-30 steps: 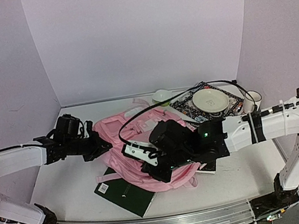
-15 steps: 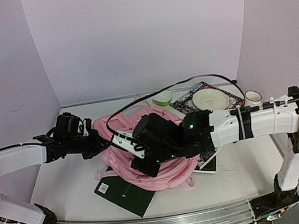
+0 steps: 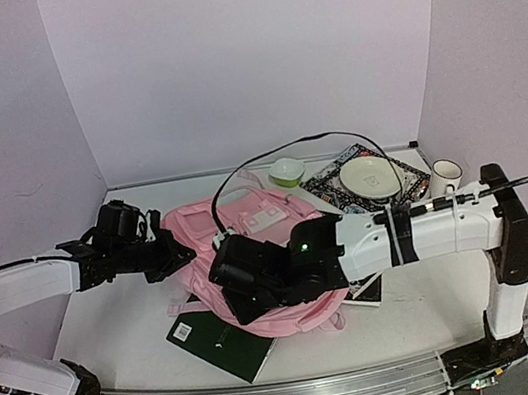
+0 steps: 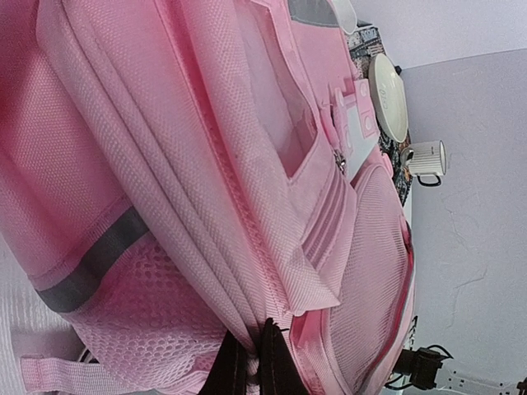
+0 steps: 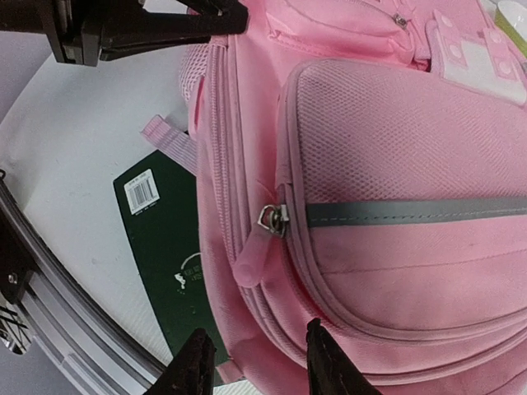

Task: Pack the student bag
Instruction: Grab the upper front pocket of the student bag.

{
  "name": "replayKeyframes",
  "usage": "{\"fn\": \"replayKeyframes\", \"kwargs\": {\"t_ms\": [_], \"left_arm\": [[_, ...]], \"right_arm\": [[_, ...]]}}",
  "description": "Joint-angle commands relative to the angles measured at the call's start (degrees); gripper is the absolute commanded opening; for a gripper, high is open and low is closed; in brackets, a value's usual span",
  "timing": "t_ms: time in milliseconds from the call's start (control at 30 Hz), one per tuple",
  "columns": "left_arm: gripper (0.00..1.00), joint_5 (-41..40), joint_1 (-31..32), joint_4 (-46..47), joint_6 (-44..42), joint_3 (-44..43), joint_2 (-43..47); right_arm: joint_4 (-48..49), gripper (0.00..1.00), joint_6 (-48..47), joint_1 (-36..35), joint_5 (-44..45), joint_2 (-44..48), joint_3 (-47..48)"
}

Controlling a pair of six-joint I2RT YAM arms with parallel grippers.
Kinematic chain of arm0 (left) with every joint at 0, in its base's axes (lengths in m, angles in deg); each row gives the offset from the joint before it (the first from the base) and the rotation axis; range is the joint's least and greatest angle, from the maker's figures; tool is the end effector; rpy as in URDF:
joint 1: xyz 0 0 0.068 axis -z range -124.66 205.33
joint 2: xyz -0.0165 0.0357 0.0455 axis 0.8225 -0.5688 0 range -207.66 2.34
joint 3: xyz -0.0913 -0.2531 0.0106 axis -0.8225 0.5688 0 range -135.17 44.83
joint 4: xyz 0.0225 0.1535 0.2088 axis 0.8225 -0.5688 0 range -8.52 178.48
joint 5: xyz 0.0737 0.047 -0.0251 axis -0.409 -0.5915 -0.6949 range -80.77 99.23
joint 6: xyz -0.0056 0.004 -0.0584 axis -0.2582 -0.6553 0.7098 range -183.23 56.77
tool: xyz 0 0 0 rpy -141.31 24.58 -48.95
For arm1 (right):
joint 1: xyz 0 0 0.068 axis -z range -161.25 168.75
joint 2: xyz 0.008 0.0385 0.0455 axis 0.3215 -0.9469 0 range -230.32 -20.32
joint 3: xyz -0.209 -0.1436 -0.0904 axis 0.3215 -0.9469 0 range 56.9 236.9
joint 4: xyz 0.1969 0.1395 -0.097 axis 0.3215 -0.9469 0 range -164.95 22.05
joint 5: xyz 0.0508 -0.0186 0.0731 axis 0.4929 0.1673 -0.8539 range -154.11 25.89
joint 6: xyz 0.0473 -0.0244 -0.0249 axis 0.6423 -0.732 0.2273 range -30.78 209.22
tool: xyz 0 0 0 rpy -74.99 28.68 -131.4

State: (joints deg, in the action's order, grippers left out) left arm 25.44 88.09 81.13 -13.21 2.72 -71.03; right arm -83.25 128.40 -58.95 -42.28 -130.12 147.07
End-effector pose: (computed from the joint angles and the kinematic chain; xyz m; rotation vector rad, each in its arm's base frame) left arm 0.2245 -0.1587 0.2161 -0.2012 2.4414 -1.0387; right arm 0.1115 0.4370 0.2680 -0.5223 2.1721 0.7632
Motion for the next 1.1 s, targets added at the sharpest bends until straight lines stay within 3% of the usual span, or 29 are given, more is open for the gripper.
{"fn": "replayKeyframes", "kwargs": {"t_ms": [0,367,800,933,1067], "left_arm": [[0.00,-0.6,0.6,5.8,0.5,-0.5,2.9],[0.00,0.0,1.2,6.4,0.6,-0.4,3.1],[0.00,0.1,1.9,6.9,1.4,0.5,4.4],[0.00,-0.1,2.0,6.9,1.3,0.6,4.7],[0.00,-0.4,2.0,6.9,1.2,0.4,4.4]], "right_arm": [[-5.6,0.38,8.5,-1.0,4.8,-2.5,5.9],[-6.2,0.28,12.5,-0.9,9.5,-9.2,10.6],[-6.2,0.29,13.5,1.0,17.3,-12.5,12.0],[-6.2,0.23,13.4,1.9,17.2,-12.1,11.2],[-6.2,0.07,13.5,2.1,15.6,-11.1,9.5]]}}
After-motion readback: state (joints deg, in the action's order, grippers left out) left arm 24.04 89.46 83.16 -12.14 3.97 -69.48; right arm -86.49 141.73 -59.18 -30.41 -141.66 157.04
